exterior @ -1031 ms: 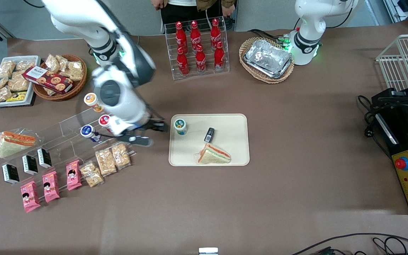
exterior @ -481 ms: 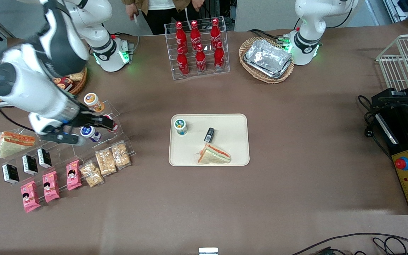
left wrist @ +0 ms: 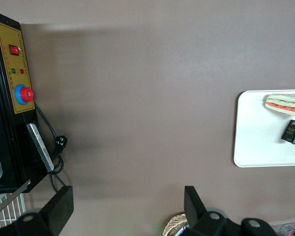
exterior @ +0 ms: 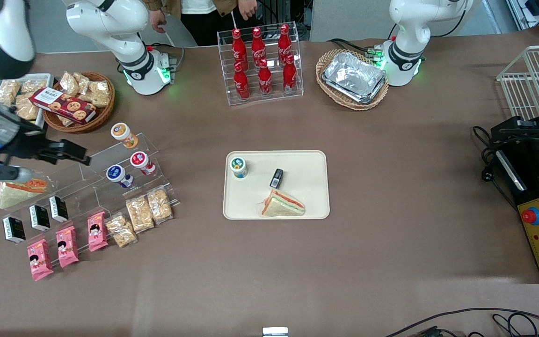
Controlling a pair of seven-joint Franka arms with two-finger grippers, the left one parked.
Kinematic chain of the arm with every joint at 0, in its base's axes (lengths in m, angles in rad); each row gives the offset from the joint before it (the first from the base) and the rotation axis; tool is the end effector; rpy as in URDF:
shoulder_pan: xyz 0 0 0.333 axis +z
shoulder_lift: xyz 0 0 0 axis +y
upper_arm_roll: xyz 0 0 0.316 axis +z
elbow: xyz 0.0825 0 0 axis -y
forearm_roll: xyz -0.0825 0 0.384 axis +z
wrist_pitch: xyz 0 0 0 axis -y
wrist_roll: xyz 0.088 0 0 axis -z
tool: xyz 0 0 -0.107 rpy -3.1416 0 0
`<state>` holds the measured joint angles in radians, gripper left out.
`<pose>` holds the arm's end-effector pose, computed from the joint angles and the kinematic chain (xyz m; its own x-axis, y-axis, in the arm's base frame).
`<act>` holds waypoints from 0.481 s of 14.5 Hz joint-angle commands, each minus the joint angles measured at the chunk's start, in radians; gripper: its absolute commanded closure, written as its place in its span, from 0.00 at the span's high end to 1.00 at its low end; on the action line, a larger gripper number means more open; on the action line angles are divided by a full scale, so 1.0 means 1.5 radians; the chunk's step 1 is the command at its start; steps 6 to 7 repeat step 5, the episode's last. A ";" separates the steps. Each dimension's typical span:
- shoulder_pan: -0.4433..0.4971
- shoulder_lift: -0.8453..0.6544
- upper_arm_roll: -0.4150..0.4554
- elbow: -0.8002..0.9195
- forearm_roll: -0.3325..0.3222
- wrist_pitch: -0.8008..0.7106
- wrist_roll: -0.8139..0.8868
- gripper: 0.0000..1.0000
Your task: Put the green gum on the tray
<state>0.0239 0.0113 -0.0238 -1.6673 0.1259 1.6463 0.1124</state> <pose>0.5613 0.0127 0.5798 0.9916 -0.1206 -0.0466 -0.1254 -0.9848 -0.1201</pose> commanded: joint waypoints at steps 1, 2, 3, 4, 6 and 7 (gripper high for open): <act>-0.026 0.013 0.009 0.051 -0.025 -0.039 -0.028 1.00; -0.026 0.013 0.006 0.055 -0.025 -0.042 -0.028 1.00; -0.026 0.013 -0.002 0.057 -0.026 -0.047 -0.028 1.00; -0.026 0.013 -0.005 0.057 -0.026 -0.055 -0.028 1.00; -0.026 0.013 -0.005 0.064 -0.026 -0.062 -0.028 1.00; -0.026 0.013 -0.005 0.064 -0.026 -0.062 -0.028 1.00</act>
